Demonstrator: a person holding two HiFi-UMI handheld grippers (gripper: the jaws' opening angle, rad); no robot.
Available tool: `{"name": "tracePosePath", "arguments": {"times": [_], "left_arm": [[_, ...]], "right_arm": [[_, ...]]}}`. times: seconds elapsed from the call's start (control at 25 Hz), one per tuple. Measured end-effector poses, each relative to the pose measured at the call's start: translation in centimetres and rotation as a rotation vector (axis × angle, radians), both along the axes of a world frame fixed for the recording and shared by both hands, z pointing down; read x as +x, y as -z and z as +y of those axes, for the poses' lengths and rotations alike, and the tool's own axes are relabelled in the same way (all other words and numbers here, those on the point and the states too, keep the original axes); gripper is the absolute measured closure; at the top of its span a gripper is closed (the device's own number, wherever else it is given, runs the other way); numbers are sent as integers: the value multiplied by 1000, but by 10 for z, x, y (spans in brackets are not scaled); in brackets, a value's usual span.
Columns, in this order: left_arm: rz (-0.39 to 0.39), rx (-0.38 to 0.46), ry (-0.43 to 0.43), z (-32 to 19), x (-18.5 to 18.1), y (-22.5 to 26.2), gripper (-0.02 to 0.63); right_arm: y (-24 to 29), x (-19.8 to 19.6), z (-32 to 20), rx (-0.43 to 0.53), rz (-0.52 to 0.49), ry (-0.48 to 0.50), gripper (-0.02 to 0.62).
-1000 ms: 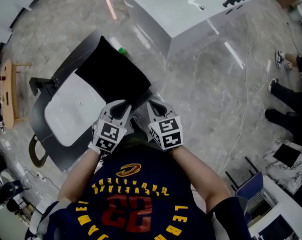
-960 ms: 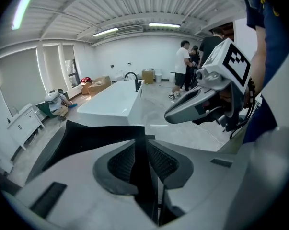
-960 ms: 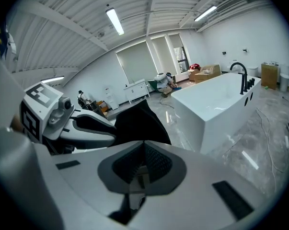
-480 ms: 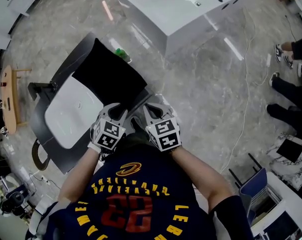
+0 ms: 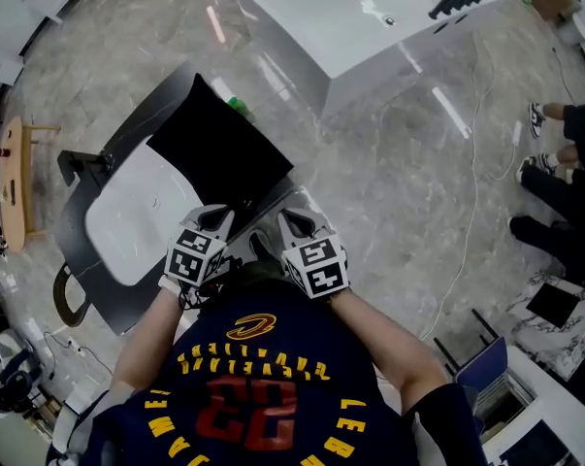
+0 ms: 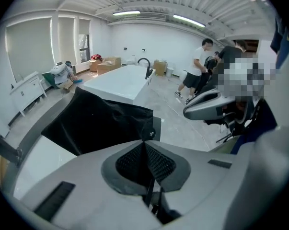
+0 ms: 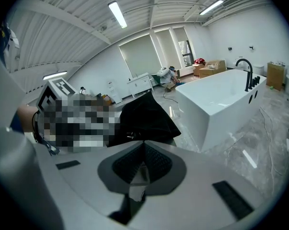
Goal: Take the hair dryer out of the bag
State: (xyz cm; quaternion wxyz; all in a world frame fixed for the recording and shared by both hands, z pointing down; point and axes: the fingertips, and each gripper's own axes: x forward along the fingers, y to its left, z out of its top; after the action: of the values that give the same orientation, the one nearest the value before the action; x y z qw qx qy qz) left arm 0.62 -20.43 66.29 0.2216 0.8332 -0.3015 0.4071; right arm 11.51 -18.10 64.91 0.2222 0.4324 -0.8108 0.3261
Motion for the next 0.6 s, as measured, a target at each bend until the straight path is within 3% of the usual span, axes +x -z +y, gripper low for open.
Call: {"name": "tracePosePath", "arguments": {"times": [0.24,0.4,0.6], "left_arm": [[99,52,55,-14,-5,36,594],[184,92,106,-25,-7,61,594],[228,136,118,-38,-11,78,594]], "right_arm": [[8,-19,-10,-4,-18,42,588],[19,-52,-15,5,-35,150,588],[27,-90,-34,52,-1,228,588]]}}
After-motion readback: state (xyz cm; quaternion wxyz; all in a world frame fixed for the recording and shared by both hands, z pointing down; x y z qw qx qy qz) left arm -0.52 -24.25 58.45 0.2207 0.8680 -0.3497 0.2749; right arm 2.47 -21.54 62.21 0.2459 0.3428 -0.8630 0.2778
